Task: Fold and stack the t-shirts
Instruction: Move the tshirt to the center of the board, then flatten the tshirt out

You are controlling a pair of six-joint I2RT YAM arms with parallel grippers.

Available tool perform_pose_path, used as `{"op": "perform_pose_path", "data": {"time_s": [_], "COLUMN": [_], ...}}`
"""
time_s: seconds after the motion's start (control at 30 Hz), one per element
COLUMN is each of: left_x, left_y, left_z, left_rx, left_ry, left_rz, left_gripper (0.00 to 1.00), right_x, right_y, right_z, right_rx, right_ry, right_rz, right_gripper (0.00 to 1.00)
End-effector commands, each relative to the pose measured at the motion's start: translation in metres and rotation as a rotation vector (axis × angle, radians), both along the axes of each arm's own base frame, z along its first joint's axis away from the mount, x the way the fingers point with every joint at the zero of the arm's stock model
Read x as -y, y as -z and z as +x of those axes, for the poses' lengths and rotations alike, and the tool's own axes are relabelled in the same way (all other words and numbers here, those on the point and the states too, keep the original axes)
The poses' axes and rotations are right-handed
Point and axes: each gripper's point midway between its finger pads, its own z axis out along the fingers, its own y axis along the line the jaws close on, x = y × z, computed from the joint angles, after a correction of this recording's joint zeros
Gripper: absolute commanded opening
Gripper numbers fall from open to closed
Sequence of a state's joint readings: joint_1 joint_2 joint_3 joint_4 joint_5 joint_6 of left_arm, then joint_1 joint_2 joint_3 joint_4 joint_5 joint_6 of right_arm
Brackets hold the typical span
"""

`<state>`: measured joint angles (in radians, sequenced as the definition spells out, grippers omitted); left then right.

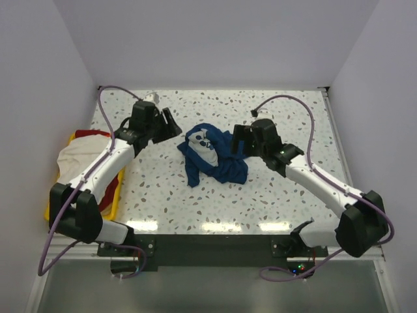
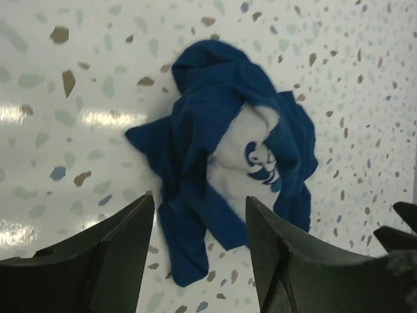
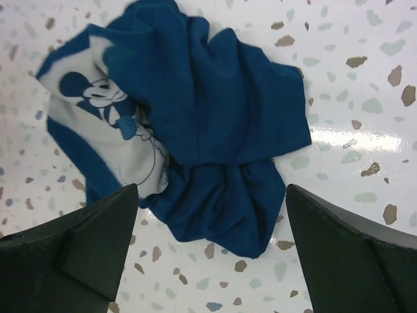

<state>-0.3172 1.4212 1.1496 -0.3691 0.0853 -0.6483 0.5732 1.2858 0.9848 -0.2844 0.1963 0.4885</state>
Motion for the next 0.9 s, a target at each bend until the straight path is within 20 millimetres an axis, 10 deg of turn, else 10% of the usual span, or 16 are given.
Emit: {"op": "perform_pose_path", "data": {"time_s": [0.0, 0.4, 0.47, 0.87], "left_x": [0.004, 0.047, 0.048, 0.060], "left_y": [0.002, 0.114, 0.119, 0.139], "left_z": [-0.018, -0.069, -0.069, -0.051], "left_rx": [0.041, -0.177, -0.178, -0.196], "left_ry": [0.029, 0.131, 0.124, 0.083], "left_rz": [-0.087, -0.075, -0.061, 0.000], "left_gripper": [0.63, 0.55, 0.55, 0.60], "right_x": [-0.006, 0.032, 0.053, 0.014], "right_y": [0.005, 0.081, 0.089, 0.140], "right_z": [0.021, 0.078, 0.090, 0.107], "right_rx": [0.032, -0.088, -0.115, -0.218], "right_ry": [0.012, 0.168, 0.214, 0.119], "right_rz": [-0.019, -0.108, -0.056, 0.124], "right_gripper": [0.98, 0.80, 0.79, 0.65]}}
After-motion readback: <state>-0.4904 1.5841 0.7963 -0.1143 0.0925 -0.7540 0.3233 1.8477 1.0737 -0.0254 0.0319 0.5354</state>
